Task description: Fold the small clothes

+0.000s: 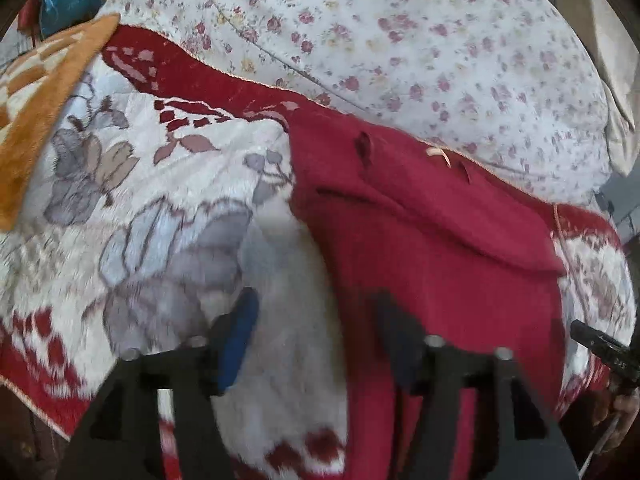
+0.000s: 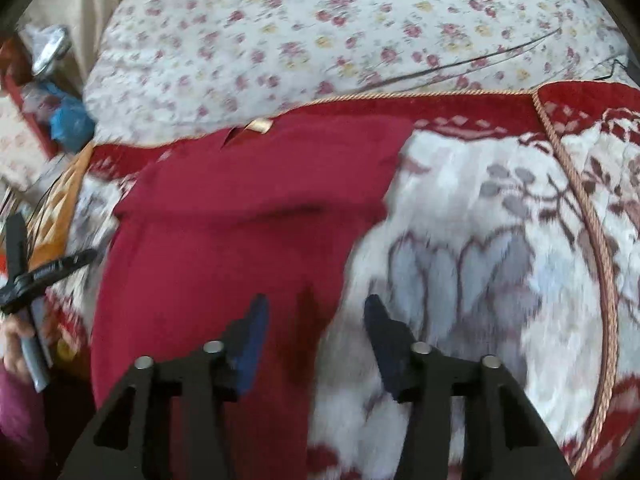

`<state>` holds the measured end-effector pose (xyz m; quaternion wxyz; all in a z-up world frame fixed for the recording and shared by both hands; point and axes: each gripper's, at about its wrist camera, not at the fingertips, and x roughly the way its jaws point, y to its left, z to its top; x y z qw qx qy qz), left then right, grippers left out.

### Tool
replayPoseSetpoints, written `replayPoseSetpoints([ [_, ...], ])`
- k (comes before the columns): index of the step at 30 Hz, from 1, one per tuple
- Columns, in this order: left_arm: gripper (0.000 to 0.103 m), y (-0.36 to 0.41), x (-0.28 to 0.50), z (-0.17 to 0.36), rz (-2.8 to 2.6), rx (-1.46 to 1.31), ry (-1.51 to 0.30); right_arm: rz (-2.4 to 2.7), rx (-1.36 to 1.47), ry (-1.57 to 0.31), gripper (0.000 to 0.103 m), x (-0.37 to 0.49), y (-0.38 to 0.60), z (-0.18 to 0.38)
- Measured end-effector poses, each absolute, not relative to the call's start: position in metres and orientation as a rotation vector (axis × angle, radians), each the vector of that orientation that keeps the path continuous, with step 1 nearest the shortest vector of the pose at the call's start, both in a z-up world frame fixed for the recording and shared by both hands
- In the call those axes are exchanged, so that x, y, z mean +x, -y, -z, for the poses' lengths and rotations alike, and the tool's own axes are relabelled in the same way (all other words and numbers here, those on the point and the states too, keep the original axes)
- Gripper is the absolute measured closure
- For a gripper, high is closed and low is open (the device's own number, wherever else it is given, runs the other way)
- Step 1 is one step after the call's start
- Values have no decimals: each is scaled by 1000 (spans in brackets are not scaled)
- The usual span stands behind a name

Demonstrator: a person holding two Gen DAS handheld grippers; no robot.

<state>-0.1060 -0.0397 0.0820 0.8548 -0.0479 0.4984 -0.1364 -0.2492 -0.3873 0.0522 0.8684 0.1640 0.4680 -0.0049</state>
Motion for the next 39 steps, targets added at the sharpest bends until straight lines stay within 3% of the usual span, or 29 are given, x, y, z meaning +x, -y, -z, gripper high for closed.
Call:
replayPoseSetpoints([
  [6, 41, 51, -146, -80, 256, -4, -1042, -16, 289, -1043, 49, -269, 361, -26],
  [7, 40, 50, -151, -80, 249, 1, -1038, 7, 246, -1032, 59, -271, 355, -25],
  [8, 40, 49, -154, -79, 243, 3, -1038, 44, 171, -1020, 80, -273, 348, -25],
  [10, 40, 46, -161, -79, 232, 2, -1037, 54, 140, -1009, 97, -275, 346, -30],
  [20, 39, 38, -185, -75, 214, 11, -1059, 116, 118, -1013, 97, -279, 355, -35],
  [22, 37, 37, -188, -74, 224, 7, -1066, 92, 166, -1025, 96, -279, 358, -38],
  [24, 31, 36, -193, -73, 245, -4, -1073, 69, 223, -1051, 83, -284, 366, -40],
  [26, 28, 35, -198, -70, 273, -15, -1089, 23, 281, -1065, 46, -294, 369, -40],
  [39, 28, 36, -241, -31, 325, 74, -1232, -226, 367, -1259, 43, -343, 338, 4],
])
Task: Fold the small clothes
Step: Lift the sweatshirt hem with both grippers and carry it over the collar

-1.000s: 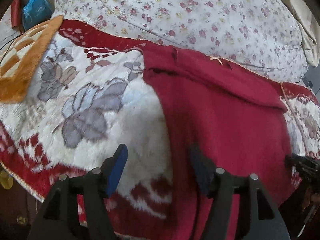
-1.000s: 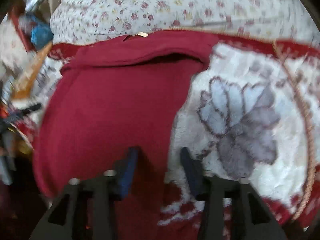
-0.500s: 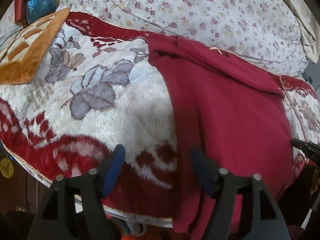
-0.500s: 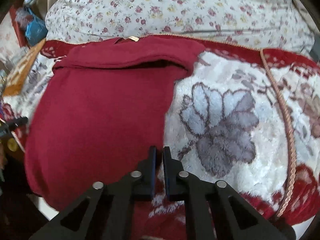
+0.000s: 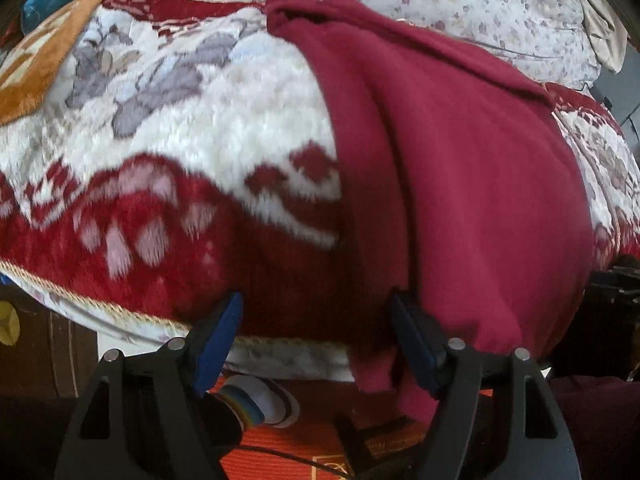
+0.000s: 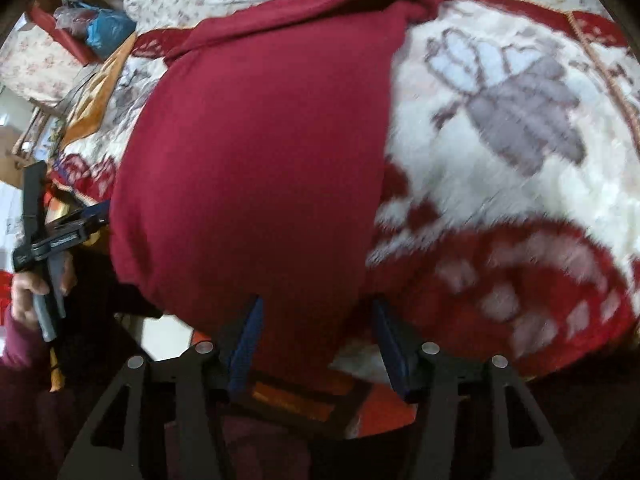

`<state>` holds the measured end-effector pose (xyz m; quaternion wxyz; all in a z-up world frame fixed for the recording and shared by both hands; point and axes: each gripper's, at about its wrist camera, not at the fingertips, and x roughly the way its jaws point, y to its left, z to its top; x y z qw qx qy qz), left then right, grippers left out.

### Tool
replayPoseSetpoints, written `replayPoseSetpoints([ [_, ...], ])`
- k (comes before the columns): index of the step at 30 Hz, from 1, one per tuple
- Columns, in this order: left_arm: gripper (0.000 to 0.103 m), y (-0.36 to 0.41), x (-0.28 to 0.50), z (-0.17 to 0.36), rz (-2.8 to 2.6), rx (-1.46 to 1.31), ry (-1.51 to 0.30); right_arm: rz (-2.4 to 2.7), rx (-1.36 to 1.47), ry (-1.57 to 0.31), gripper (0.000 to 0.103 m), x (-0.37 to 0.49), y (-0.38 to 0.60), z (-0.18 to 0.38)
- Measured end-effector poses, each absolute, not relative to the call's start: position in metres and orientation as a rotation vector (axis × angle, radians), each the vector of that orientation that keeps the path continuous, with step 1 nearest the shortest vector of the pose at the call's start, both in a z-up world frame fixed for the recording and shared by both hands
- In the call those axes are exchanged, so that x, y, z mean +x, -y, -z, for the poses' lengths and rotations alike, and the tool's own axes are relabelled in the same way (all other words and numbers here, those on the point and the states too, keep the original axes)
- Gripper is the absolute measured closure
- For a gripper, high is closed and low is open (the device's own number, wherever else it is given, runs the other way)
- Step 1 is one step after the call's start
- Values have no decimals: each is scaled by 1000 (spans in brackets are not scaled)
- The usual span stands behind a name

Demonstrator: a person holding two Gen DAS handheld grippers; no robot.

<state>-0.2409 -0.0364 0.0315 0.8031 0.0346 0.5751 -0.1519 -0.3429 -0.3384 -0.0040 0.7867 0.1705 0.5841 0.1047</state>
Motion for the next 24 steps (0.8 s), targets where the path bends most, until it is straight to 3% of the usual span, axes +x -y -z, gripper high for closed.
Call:
replayPoseSetpoints([
  [5, 29, 39, -251, -27, 358, 112, -1253, -247, 345, -1286, 36, -342, 331, 9],
  [9, 33, 36, -256, -18, 367, 124, -1297, -279, 337, -1334, 36, -344, 324, 19],
  [21, 33, 43, -258, -11, 360, 63, -1312, -288, 365, -1360, 36, -339, 311, 40],
  [22, 36, 43, -258, -11, 353, 53, -1314, -287, 362, -1359, 39, -340, 312, 41],
  [23, 41, 43, -258, -11, 354, 40, -1315, -286, 347, -1361, 53, -340, 312, 42],
  [24, 55, 42, -259, -10, 366, 21, -1324, -285, 327, -1357, 63, -340, 308, 41],
])
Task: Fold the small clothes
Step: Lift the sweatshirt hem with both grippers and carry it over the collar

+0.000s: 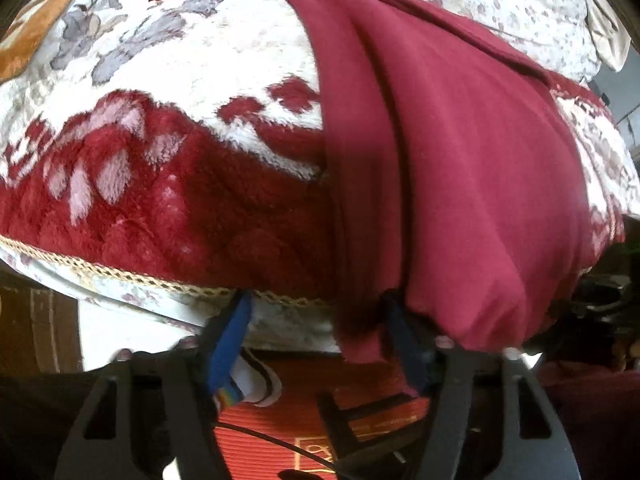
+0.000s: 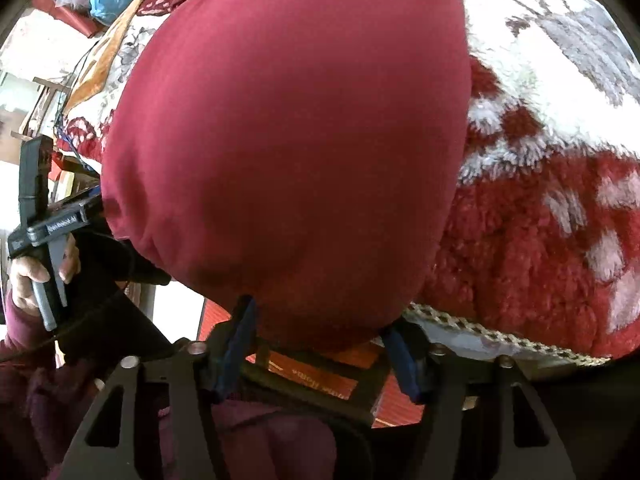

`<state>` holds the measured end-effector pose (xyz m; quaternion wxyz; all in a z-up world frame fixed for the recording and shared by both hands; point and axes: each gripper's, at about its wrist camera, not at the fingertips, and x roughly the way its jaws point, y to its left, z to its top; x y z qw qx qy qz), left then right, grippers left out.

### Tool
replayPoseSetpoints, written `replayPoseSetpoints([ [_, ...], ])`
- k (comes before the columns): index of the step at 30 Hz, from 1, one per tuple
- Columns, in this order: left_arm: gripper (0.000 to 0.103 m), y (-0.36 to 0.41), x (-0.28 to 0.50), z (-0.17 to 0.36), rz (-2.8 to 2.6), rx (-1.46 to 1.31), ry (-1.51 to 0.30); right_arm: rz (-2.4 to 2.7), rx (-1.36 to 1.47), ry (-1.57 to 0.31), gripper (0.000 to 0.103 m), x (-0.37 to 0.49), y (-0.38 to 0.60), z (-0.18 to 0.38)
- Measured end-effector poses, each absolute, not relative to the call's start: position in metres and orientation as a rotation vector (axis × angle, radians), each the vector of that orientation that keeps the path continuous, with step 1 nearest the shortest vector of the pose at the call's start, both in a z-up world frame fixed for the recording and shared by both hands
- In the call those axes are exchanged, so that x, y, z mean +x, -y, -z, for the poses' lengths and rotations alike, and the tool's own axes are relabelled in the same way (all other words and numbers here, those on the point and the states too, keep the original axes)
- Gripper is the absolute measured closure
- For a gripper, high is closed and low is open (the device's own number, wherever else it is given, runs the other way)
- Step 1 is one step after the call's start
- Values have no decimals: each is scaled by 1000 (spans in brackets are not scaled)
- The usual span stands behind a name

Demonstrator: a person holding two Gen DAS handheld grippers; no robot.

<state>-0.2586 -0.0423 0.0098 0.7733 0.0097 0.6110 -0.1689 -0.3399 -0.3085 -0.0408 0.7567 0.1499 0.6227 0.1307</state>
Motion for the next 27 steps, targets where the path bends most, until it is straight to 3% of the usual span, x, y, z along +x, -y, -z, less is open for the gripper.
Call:
replayPoseSetpoints([
  [1, 59, 43, -260, -7, 372, 12, -1331, -285, 318, -1345, 80, -340, 308, 39],
  [2, 63, 42, -261, -7, 375, 11, -1329, -287, 316, -1331, 86, -341, 308, 36],
  [4, 90, 39, -264, -7, 398, 14, -1337, -300, 301, -1319, 89, -343, 309, 29],
  [5, 98, 37, -266, -10, 425, -7, -1334, -302, 288, -1308, 89, -345, 310, 23],
  [11, 98, 17, -276, -32, 426, -38, -1288, -327, 278, -1264, 90, -359, 325, -3],
  [17, 97, 21, -274, -23, 399, -24, -1311, -313, 274, -1306, 90, -354, 318, 12],
  [20, 95, 29, -268, -18, 381, -4, -1322, -310, 267, -1317, 90, -349, 314, 16],
  [21, 86, 31, -265, -16, 373, -3, -1328, -303, 272, -1322, 90, -346, 309, 18],
  [22, 66, 31, -264, -14, 365, -4, -1331, -299, 287, -1327, 88, -345, 311, 20],
  [24, 45, 30, -264, -11, 346, -5, -1333, -283, 333, -1339, 87, -343, 312, 25],
  [27, 44, 32, -262, -8, 343, -9, -1334, -276, 343, -1348, 84, -341, 312, 32],
])
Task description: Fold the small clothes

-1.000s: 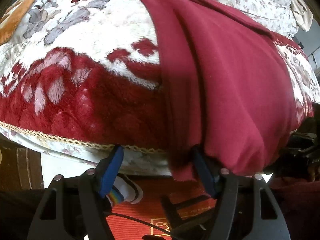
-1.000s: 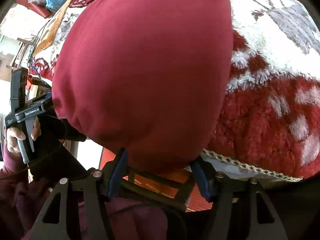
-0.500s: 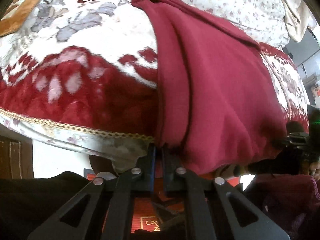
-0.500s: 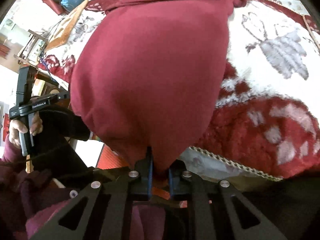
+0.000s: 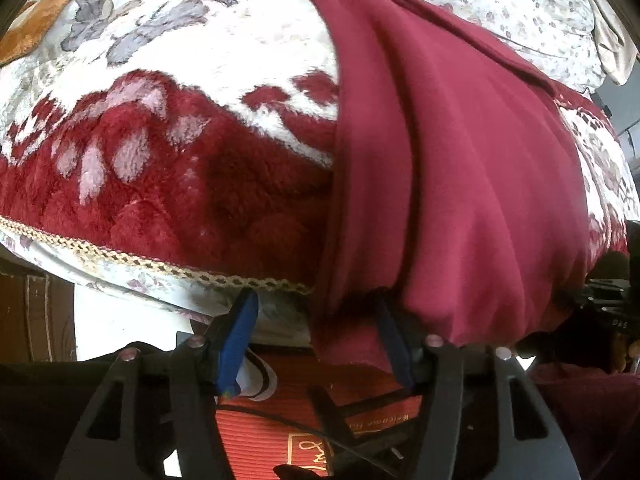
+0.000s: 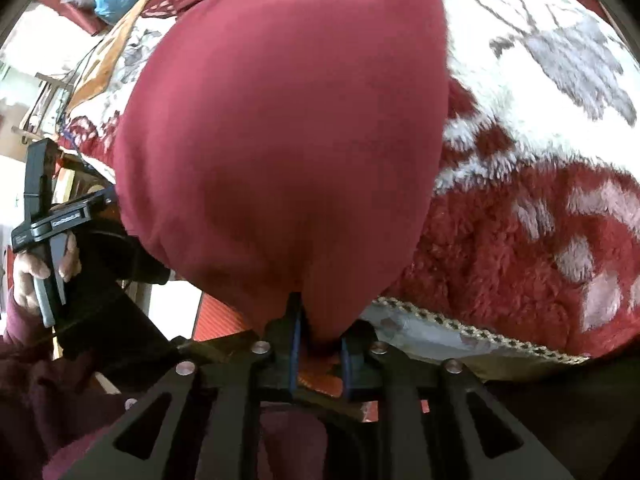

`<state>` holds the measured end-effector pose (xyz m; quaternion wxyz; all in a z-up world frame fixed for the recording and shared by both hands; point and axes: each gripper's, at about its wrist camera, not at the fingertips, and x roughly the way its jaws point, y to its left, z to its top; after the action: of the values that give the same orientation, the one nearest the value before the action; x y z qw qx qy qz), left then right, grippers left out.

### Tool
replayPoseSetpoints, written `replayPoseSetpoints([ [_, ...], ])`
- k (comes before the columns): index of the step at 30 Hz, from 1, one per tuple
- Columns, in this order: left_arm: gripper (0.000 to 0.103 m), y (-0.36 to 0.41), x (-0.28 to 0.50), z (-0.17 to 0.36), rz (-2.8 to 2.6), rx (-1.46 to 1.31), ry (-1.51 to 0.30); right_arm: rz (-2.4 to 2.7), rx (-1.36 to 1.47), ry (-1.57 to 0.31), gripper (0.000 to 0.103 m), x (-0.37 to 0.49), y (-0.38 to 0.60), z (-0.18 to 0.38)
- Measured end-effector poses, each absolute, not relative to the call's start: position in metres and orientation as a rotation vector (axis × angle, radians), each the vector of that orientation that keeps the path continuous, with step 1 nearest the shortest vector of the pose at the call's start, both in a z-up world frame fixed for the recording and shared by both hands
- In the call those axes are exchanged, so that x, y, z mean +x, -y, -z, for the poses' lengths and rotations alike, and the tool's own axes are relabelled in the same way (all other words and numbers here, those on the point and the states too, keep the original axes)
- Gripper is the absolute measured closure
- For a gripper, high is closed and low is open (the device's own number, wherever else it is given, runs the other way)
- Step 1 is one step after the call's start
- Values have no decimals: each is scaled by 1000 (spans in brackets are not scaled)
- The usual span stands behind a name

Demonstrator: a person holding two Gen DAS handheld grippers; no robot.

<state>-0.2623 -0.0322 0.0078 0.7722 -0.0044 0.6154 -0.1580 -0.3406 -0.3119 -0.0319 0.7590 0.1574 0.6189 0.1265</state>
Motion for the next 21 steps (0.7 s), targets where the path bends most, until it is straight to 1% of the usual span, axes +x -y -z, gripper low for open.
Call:
replayPoseSetpoints([
  [3, 44, 35, -261, -3, 341, -20, -1340, -285, 344, -1355, 83, -337, 308, 37],
  [4, 46, 35, -261, -2, 347, -18, -1342, -289, 341, -1354, 80, -337, 306, 38],
  [5, 52, 36, -261, -1, 359, -25, -1344, -289, 336, -1354, 81, -336, 305, 40],
  [6, 69, 36, -262, -2, 393, -53, -1350, -288, 330, -1353, 81, -335, 301, 39],
  [7, 79, 33, -262, -3, 403, -59, -1356, -289, 329, -1349, 84, -335, 300, 38],
  [8, 93, 31, -264, -4, 403, -48, -1355, -294, 332, -1343, 86, -336, 300, 36],
  [9, 98, 29, -266, -7, 432, -63, -1353, -311, 338, -1331, 90, -339, 302, 31],
  [12, 98, 17, -275, -41, 494, -153, -1294, -382, 379, -1263, 91, -352, 311, -1],
  [16, 98, -6, -283, -94, 534, -208, -1172, -428, 444, -1147, 91, -372, 333, -45],
  [18, 98, -13, -284, -103, 525, -227, -1157, -433, 477, -1120, 91, -376, 342, -52],
  [21, 98, -10, -282, -100, 522, -226, -1170, -428, 504, -1119, 91, -373, 344, -48],
])
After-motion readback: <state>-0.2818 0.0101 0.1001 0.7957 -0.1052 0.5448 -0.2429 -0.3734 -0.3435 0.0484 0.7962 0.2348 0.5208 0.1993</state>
